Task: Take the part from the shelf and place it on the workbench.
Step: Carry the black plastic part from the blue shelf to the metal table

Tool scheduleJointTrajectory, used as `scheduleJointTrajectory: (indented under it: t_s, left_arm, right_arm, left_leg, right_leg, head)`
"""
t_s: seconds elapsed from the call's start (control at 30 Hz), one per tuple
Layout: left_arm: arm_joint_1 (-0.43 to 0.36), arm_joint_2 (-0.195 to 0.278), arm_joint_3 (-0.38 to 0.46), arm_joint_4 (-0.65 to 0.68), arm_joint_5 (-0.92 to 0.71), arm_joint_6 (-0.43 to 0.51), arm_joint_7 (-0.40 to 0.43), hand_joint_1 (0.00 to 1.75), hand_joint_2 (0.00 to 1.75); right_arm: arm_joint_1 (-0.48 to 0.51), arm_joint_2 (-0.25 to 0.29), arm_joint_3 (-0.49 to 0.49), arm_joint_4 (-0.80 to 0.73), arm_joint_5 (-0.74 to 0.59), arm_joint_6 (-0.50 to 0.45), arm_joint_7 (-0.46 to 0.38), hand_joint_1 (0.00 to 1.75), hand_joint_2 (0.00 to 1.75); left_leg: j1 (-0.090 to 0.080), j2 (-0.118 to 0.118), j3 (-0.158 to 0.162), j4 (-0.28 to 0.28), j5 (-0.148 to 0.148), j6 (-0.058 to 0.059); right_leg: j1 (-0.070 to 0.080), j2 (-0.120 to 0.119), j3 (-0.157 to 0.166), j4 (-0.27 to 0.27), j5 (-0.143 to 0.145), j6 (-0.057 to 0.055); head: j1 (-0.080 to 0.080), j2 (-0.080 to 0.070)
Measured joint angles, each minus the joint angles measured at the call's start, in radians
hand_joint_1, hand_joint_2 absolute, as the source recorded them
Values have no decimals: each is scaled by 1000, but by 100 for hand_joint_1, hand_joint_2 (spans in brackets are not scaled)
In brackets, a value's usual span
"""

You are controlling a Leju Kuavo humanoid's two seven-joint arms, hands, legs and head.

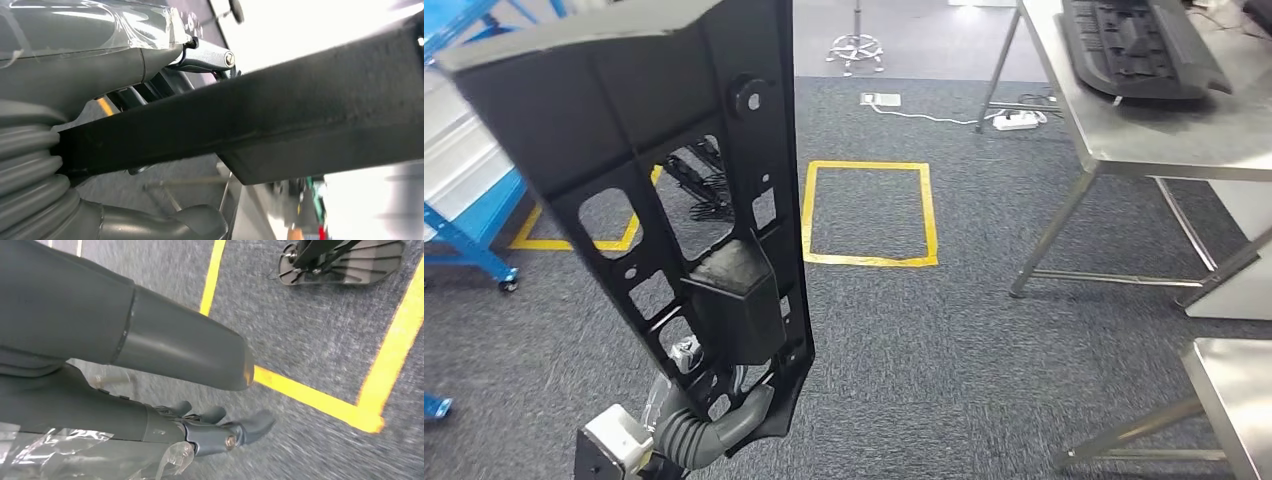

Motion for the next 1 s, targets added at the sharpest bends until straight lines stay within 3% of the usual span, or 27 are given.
scheduleJointTrajectory:
  t_s: [0.03,0.07,0.13,0.2,0.23,0.3,0.33,0.4,0.47,0.53,0.57,0.6,0.7,0.77,0.8,0.83,0.9,0.97,1.0]
  left_arm:
    - [0,-2,0,4,2,-2,0,175,175]
    - [0,-5,0,8,4,-4,-2,175,175]
    - [-1,-11,-1,14,6,-7,-11,175,175]
    - [-1,-16,-1,19,9,-12,-20,175,175]
    - [-2,-19,-1,22,12,-15,-25,175,175]
    - [-2,-24,-1,25,16,-23,-32,175,175]
    - [-3,-26,-1,26,18,-25,-33,175,175]
    - [-4,-28,-1,27,19,-28,-33,175,175]
    - [-4,-29,-1,28,19,-28,-32,175,175]
    - [-3,-29,-3,28,19,-28,-31,175,175]
    - [-3,-29,-5,29,20,-28,-30,175,175]
    - [-3,-29,-6,29,21,-28,-30,175,175]
    - [-12,-32,-10,31,29,-33,-33,175,175]
    - [-20,-35,-13,35,35,-39,-37,175,175]
    - [-23,-38,-14,37,37,-43,-40,175,175]
    - [-27,-42,-14,40,39,-45,-44,175,175]
    - [-39,-52,-15,47,39,-51,-52,175,175]
    - [-48,-61,-16,57,39,-56,-58,175,175]
    - [-50,-64,-17,62,39,-58,-61,175,175]
  right_arm:
    - [0,0,0,0,2,0,3,0,0]
    - [0,0,0,0,5,0,7,0,0]
    - [1,-2,0,0,9,1,13,0,0]
    - [0,-4,0,0,10,1,17,0,0]
    - [0,-5,0,0,10,1,17,0,0]
    - [1,-7,0,0,10,0,20,0,0]
    - [1,-8,0,0,10,0,21,0,0]
    - [0,-9,0,0,11,-1,22,0,0]
    - [-1,-10,0,0,14,-3,22,0,0]
    - [-1,-11,1,0,16,-5,21,0,0]
    - [-1,-11,1,0,18,-6,20,0,0]
    - [-1,-11,1,0,19,-6,20,0,0]
    - [-2,-11,1,0,20,-7,19,0,0]
    - [0,-12,1,0,21,-7,19,0,0]
    - [1,-12,1,0,21,-7,19,0,0]
    - [4,-13,1,0,21,-7,20,0,0]
    - [6,-14,1,0,20,-5,21,0,0]
    - [3,-15,1,0,18,-3,21,0,0]
    - [2,-14,1,0,17,-1,21,0,0]
  left_leg:
    - [-1,12,0,0,-1,0]
    - [-1,24,0,0,-1,0]
    - [-2,44,2,0,-4,-1]
    - [-7,59,6,1,-8,-7]
    - [-9,66,7,1,-9,-11]
    - [-11,80,8,0,-11,-20]
    - [-10,77,8,4,-16,-25]
    - [-5,44,-15,62,-55,-38]
    - [4,9,-75,197,-122,-50]
    - [12,2,-123,301,-154,-58]
    - [15,0,-122,299,-142,-61]
    - [19,-2,-100,253,-112,-62]
    - [26,-40,-2,43,-24,-61]
    - [22,-52,11,4,-15,-53]
    - [19,-46,9,3,-11,-46]
    - [18,-39,9,0,-7,-38]
    - [19,-22,11,-6,1,-22]
    - [16,-3,11,-7,2,-14]
    - [14,9,10,-6,2,-12]
  right_leg:
    - [-1,-4,-10,23,-3,2]
    - [-2,-8,2,4,13,3]
    - [0,-31,79,-132,74,-2]
    - [8,-62,143,-251,113,-15]
    - [12,-69,154,-274,118,-21]
    - [12,-52,151,-279,123,-33]
    - [9,-44,152,-283,126,-38]
    - [1,-27,154,-290,134,-48]
    - [-1,-9,152,-291,137,-51]
    - [-2,13,150,-290,139,-52]
    - [-3,25,149,-290,140,-51]
    - [-4,38,150,-290,141,-49]
    - [-6,72,146,-287,146,-37]
    - [-7,86,139,-287,151,-26]
    - [-9,91,136,-289,153,-19]
    - [-12,88,133,-286,152,-14]
    - [-12,52,109,-239,121,-5]
    - [-10,9,52,-111,53,0]
    - [-11,2,20,-41,23,2]
  head:
    - [0,0]
    - [0,0]
    - [0,0]
    - [0,0]
    - [0,0]
    - [0,0]
    - [0,0]
    - [-2,0]
    - [-4,0]
    - [-4,0]
    - [-4,0]
    - [-5,0]
    - [-4,0]
    - [-4,0]
    - [-4,0]
    - [-4,0]
    - [0,0]
    - [4,0]
    - [4,0]
